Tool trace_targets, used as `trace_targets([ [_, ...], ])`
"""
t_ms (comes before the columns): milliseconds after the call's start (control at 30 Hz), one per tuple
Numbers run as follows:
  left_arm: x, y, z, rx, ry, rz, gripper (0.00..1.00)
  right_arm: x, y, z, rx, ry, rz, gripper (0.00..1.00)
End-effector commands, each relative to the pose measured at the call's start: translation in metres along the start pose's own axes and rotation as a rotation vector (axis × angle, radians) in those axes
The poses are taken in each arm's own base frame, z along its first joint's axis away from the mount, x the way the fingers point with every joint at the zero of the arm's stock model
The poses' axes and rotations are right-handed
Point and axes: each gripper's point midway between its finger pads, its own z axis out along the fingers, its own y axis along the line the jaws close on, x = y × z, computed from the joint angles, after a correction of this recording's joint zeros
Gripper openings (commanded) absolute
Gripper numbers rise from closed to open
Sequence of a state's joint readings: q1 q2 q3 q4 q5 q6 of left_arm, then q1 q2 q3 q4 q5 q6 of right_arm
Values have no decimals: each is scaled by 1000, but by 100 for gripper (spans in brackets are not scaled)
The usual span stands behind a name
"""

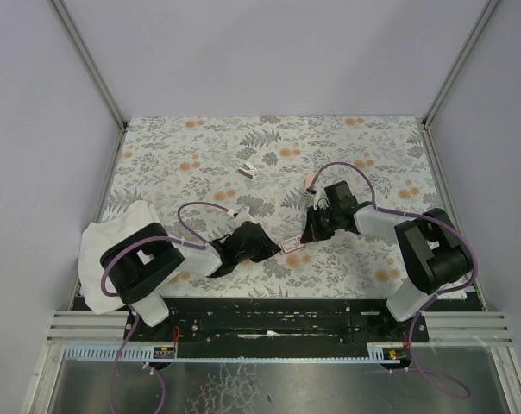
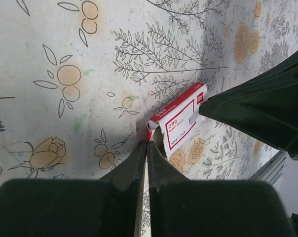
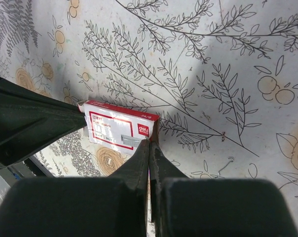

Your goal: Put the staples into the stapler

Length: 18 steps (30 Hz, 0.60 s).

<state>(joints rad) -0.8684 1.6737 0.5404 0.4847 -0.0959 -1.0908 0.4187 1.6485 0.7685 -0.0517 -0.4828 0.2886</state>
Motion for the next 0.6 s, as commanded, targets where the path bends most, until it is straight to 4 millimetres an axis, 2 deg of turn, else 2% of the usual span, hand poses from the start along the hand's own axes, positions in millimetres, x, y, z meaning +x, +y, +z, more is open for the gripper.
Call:
trace_targets([
  [0, -10, 13, -2, -65, -41, 38, 0, -18, -9, -8, 90, -53, -23, 0],
  [567, -12, 19, -8, -97, -49, 66, 0, -21, -18, -13, 160, -67, -19, 0],
])
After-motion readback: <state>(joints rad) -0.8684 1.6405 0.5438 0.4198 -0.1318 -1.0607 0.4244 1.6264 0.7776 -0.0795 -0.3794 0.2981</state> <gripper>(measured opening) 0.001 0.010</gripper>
